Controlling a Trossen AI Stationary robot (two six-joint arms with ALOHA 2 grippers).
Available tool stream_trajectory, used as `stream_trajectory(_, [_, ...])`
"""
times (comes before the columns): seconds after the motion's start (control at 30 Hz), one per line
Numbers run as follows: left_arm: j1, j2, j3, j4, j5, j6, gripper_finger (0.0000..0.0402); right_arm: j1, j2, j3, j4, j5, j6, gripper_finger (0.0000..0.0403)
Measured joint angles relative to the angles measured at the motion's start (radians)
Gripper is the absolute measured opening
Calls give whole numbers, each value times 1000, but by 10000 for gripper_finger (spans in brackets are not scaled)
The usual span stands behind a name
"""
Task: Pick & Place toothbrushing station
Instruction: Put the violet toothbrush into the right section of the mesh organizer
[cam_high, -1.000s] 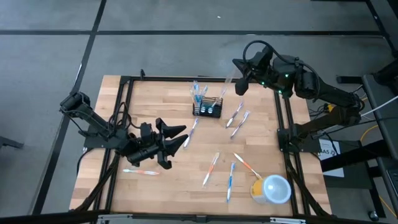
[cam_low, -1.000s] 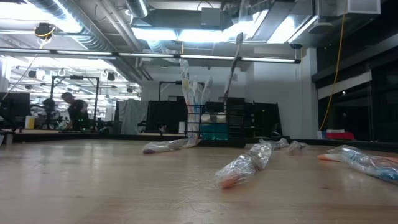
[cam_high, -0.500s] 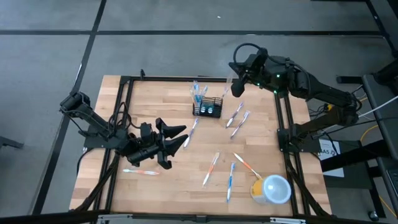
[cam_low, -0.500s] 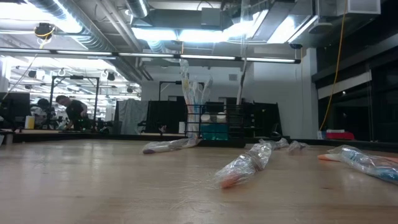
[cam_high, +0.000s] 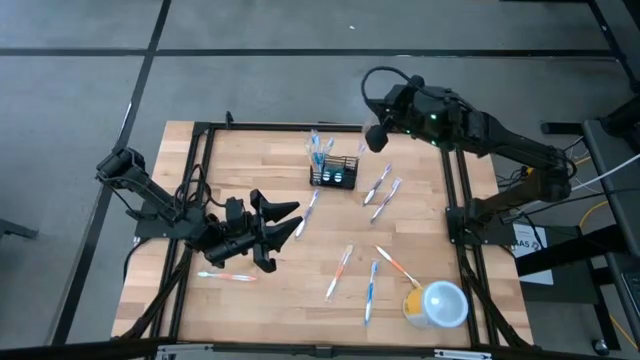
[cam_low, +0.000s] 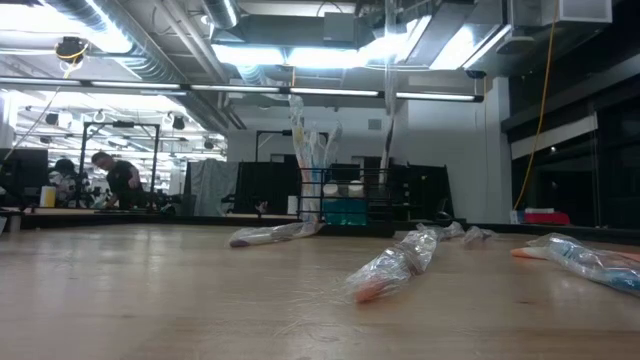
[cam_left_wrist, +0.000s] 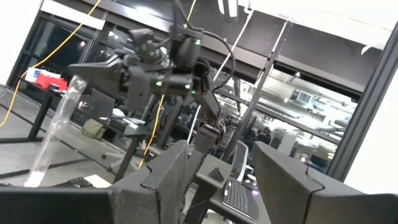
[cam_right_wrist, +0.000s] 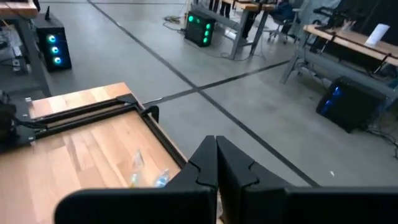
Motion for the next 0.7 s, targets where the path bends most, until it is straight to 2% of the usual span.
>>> stream_trajectory(0.27, [-1,-7,0,0,0,7,178,-137,93,0,8,-121,-26,0])
stream_trajectory(0.37, [-6,-13,1,0,0,12,178,-174,99,-1,64,-228,-3,0])
stream_trajectory(0.47, [-11,-16,1,1,-3,28,178,-188,88,0,67,-189,-4,0])
stream_trajectory(0.57, [-13,-16,1,0,-23,31,178,-199,88,0,82,-261,-18,0])
stream_trajectory(0.63, [-12,-16,1,1,-25,44,178,-209,89,-1,23,-227,-25,0])
stream_trajectory(0.7, [-8,-16,1,1,-26,45,178,-224,90,-20,36,-304,-19,0])
